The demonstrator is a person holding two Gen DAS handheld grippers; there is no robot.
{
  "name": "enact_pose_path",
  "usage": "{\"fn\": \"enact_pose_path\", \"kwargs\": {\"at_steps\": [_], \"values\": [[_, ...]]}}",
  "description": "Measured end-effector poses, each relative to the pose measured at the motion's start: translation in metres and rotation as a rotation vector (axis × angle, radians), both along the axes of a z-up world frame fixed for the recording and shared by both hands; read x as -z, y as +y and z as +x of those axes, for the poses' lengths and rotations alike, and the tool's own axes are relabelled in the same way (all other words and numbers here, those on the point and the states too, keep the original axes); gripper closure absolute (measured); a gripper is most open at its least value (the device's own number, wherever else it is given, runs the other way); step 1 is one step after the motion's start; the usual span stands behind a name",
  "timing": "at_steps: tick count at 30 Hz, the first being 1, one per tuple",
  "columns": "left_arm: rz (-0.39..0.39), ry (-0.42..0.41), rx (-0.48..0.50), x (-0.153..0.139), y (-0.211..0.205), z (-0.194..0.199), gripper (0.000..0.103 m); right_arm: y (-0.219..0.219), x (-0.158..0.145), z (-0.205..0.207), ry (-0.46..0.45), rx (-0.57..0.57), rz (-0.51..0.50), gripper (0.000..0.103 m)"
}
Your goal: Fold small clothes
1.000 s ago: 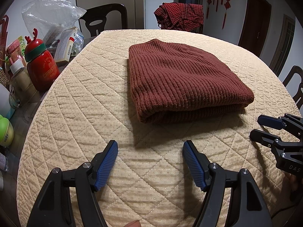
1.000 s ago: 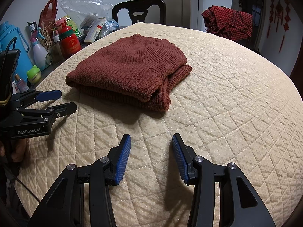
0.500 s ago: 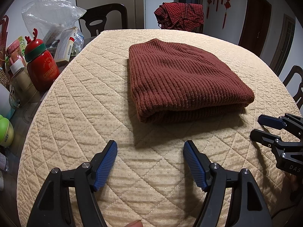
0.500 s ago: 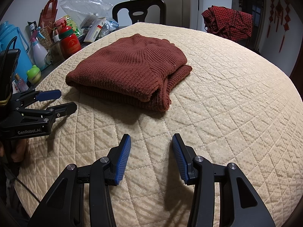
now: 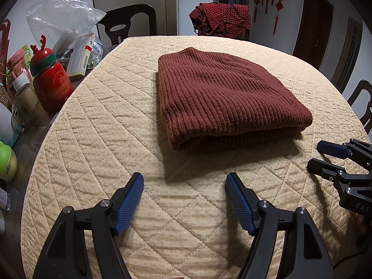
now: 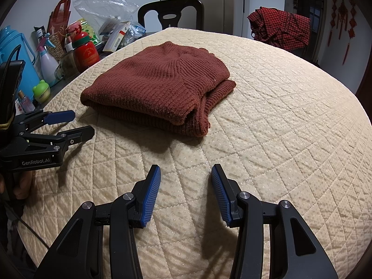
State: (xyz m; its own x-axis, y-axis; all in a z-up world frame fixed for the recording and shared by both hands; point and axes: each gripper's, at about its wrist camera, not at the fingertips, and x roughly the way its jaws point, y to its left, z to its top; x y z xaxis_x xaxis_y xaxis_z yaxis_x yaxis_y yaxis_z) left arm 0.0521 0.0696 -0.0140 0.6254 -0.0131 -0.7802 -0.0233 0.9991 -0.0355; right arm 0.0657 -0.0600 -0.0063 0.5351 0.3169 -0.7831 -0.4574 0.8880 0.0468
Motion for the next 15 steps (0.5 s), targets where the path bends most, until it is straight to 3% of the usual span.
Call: {"fn": "enact_pose_path", "kwargs": {"at_steps": [15], "values": [[0.001,0.001,0.0,0.0,-0.0003,0.0001,0.027,-0.0001,0.0001,0.0,0.0,0.0,0.001,0.057]]}}
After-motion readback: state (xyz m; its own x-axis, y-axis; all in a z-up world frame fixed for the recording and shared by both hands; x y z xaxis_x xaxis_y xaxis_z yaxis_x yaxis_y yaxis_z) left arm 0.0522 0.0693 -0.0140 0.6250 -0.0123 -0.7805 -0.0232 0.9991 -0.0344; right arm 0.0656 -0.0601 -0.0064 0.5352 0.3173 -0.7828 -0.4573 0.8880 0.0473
